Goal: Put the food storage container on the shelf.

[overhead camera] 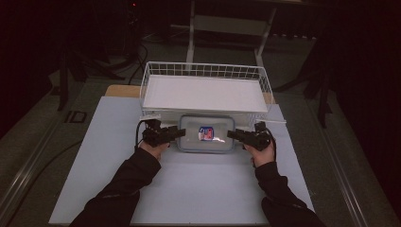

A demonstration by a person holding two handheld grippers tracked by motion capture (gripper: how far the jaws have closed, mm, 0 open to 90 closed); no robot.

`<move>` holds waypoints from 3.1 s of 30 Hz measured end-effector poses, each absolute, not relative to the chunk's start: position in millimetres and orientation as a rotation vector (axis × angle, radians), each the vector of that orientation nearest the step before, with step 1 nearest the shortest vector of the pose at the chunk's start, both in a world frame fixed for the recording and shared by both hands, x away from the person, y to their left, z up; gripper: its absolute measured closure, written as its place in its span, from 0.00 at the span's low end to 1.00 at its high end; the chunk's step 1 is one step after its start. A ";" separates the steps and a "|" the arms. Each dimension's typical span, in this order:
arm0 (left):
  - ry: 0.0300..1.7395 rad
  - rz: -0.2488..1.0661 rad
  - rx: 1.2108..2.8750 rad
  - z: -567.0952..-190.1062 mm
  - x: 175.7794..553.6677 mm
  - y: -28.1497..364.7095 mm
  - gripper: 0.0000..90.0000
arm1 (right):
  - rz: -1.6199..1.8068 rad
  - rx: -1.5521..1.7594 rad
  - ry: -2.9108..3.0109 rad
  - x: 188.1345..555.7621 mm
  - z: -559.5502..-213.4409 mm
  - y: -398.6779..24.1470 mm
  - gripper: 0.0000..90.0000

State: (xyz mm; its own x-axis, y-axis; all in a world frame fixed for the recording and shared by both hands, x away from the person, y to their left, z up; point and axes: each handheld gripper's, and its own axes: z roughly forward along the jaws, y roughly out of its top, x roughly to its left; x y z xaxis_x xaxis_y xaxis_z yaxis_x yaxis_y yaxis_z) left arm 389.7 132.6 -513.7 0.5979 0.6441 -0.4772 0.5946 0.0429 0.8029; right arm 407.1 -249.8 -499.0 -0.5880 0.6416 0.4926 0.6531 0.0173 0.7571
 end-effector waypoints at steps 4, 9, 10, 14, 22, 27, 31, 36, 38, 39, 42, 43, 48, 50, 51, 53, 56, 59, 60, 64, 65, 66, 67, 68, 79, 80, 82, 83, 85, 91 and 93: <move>1.081 0.115 1.602 -518.2 391.0 131.4 0.53 | -1.659 -1.484 -2.296 407.2 -498.9 -243.1 0.54; 1.083 0.159 1.610 -517.5 394.0 129.2 0.51 | -1.684 -1.525 -2.318 408.5 -497.7 -238.8 0.54; 1.089 0.162 1.612 -517.6 394.6 128.5 0.49 | -1.683 -1.537 -2.320 408.3 -497.2 -237.8 0.53; 1.098 0.210 1.613 -516.5 393.7 125.7 0.44 | -1.683 -1.572 -2.338 407.7 -496.6 -235.7 0.50; 1.090 0.249 1.631 -513.7 392.9 125.9 0.41 | -1.698 -1.614 -2.400 406.7 -495.8 -232.9 0.43; 1.034 0.217 1.626 -512.4 384.2 132.0 0.31 | -1.718 -1.596 -2.421 403.1 -494.5 -234.8 0.42; 1.022 0.238 1.641 -505.0 374.6 134.1 0.24 | -1.724 -1.595 -2.427 396.6 -490.0 -237.3 0.42; 0.988 0.202 1.637 -498.5 359.7 140.8 0.14 | -1.732 -1.567 -2.467 381.9 -481.9 -236.5 0.43; 0.972 0.198 1.670 -496.5 352.8 140.1 0.06 | -1.750 -1.547 -2.461 375.5 -477.8 -236.0 0.45; 0.956 0.197 1.680 -495.5 348.7 139.9 0.02 | -1.750 -1.523 -2.466 371.5 -475.5 -234.7 0.47; 0.925 0.195 1.702 -491.5 336.6 140.9 0.01 | -1.747 -1.463 -2.479 361.8 -472.1 -230.1 0.52; 0.916 0.188 1.703 -490.0 332.9 141.7 0.01 | -1.743 -1.445 -2.490 358.5 -471.2 -228.0 0.54; 0.878 0.205 1.730 -483.4 313.6 143.8 0.00 | -1.723 -1.386 -2.517 345.3 -472.0 -217.2 0.62; 0.875 0.203 1.739 -482.0 306.7 144.6 0.00 | -1.713 -1.380 -2.519 343.0 -472.9 -214.8 0.64; 0.869 0.208 1.740 -481.5 303.0 144.9 0.00 | -1.691 -1.354 -2.531 338.8 -474.5 -210.1 0.71; 0.864 0.202 1.746 -481.6 297.0 145.8 0.00 | -1.681 -1.336 -2.540 334.6 -476.2 -205.5 0.79; 0.863 0.197 1.754 -484.6 288.7 146.8 0.00 | -1.652 -1.296 -2.566 329.8 -478.7 -197.8 0.91; 0.863 0.195 1.763 -490.5 282.7 146.6 0.00 | -1.616 -1.270 -2.578 328.3 -482.8 -190.4 1.00; 0.858 0.204 1.765 -492.8 281.2 146.2 0.00 | -1.596 -1.257 -2.582 328.9 -484.9 -187.9 1.00; 0.839 0.222 1.778 -498.2 278.4 145.0 0.00 | -1.546 -1.244 -2.597 330.8 -493.8 -178.5 1.00; 0.837 0.224 1.777 -498.3 278.2 145.2 0.00 | -1.538 -1.245 -2.601 331.8 -495.6 -176.9 1.00; 0.836 0.230 1.772 -498.5 278.1 145.6 0.00 | -1.528 -1.248 -2.597 332.9 -497.2 -175.0 1.00; 0.836 0.237 1.775 -499.0 278.4 145.9 0.00 | -1.526 -1.246 -2.603 334.3 -498.8 -173.2 1.00; 0.837 0.238 1.775 -499.6 278.6 145.9 0.00 | -1.522 -1.252 -2.598 336.2 -500.8 -171.0 1.00; 0.849 0.242 1.762 -505.6 280.6 149.2 0.00 | -1.496 -1.267 -2.640 354.7 -513.2 -153.1 1.00; 0.851 0.241 1.760 -505.8 280.6 149.4 0.00 | -1.498 -1.272 -2.637 356.7 -513.0 -152.0 1.00; 0.849 0.245 1.761 -505.8 280.7 149.5 0.00 | -1.504 -1.281 -2.642 361.2 -512.9 -149.4 1.00; 0.848 0.248 1.762 -505.9 280.7 149.5 0.00 | -1.502 -1.288 -2.642 362.9 -512.8 -148.4 1.00; 0.847 0.248 1.764 -506.1 280.7 149.5 0.00 | -1.502 -1.293 -2.645 366.3 -512.7 -147.5 1.00; 0.841 0.248 1.769 -508.2 280.5 148.7 0.00 | -1.509 -1.355 -2.651 385.3 -512.6 -143.9 1.00; 0.840 0.249 1.766 -508.0 280.4 148.8 0.00 | -1.512 -1.371 -2.636 390.3 -512.5 -143.1 1.00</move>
State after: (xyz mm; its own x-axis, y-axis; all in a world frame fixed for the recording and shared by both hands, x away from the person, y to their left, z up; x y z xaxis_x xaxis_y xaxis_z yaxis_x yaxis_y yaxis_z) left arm 280.4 148.8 -508.0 0.7254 0.6469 -0.2352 0.4143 -0.1376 0.8997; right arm 390.3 -143.1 -512.5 -0.6463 0.7310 0.2188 0.5579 0.2571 0.7891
